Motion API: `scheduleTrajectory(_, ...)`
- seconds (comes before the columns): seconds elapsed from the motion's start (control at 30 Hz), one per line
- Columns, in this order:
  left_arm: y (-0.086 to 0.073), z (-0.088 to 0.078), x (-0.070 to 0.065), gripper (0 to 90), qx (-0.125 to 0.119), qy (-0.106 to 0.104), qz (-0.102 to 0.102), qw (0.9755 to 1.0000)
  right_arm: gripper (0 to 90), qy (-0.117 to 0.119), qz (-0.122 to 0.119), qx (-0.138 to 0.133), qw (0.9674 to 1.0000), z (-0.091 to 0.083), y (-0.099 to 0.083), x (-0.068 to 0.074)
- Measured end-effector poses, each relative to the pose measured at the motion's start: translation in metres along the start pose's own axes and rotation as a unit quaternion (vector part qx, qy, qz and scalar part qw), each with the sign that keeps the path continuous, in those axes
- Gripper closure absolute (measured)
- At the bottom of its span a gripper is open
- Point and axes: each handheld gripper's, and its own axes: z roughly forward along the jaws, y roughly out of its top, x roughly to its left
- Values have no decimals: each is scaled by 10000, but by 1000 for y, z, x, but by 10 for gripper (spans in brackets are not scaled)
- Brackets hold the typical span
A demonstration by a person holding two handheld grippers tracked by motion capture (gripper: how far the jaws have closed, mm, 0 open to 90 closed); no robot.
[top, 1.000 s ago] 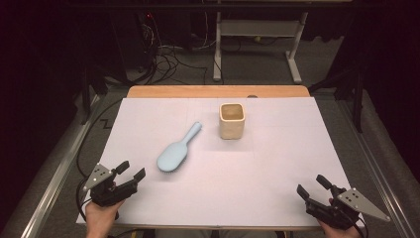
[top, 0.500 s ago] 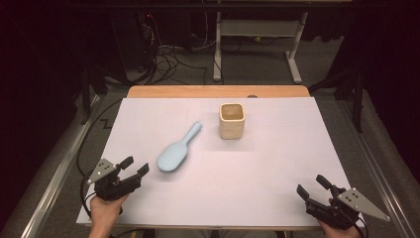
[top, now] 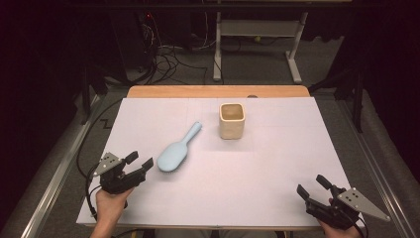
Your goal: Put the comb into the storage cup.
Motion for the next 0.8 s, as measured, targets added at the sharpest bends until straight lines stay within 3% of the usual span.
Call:
scheduleTrajectory(0.3,3,8,1,342,122,-80,-17,9999,237,-11,-11,2,10000,0,0,0)
scheduleTrajectory(0.8,14,23,-11,351,229,-153,275,9992,240,-32,-22,16,10000,0,0,0)
